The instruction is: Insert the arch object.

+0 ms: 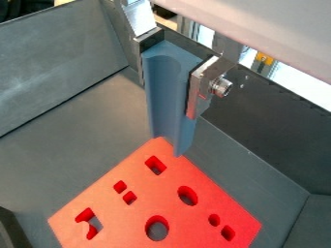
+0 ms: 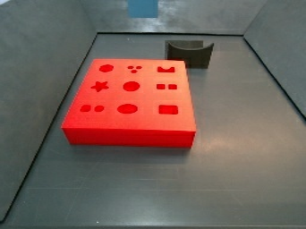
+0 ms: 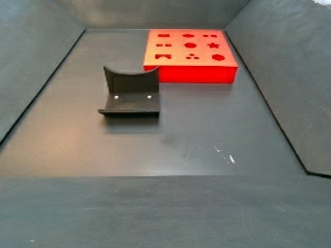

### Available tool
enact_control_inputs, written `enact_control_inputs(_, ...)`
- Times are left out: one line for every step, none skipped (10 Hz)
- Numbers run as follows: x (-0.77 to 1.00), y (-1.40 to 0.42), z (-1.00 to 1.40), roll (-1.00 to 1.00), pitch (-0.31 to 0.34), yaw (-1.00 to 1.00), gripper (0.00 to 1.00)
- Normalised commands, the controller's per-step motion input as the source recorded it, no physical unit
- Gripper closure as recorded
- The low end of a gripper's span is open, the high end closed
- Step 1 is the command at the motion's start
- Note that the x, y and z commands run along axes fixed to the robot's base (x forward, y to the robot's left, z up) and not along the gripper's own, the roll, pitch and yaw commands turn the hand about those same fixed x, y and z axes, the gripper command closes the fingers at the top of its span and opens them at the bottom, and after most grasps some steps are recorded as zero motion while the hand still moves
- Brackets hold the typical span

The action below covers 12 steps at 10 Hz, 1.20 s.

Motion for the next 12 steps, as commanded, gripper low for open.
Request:
enact_control_inputs(0.0,0.04,-0.02,0.0,0.0,0.0,1.0)
enact_control_inputs(0.05,0.31,-0.32,0.09,0.0,0.0,1.0)
enact_control_inputs(0.02,0.72,-0.47,0.08,-0.011,-0.01,1.0)
enact_control_inputs(0.05,0.79,-0.57,0.14,-0.011,0.0,1.0)
enact_control_inputs(0.05,0.71,-0.67,0.24,-0.017,0.0,1.0)
enact_control_inputs(0.09,0.69,-0.75,0.26,-0.027,0.09,1.0)
enact_control_inputs(0.17,0.47,-0.73,0.23,-0.041,0.26,1.0)
enact_control_inputs(0.36,0.22,-0.73,0.19,-0.091,0.32,1.0)
enact_control_inputs(0.54,0.15,-0.68,0.14,-0.104,0.19,1.0)
enact_control_inputs(0.61,0.14,-0.65,0.1,-0.121,0.15,1.0)
enact_control_inputs(0.71,0.14,-0.56,0.14,-0.121,0.05,1.0)
enact_control_inputs(0.79,0.12,-0.69,0.19,-0.089,0.0,1.0)
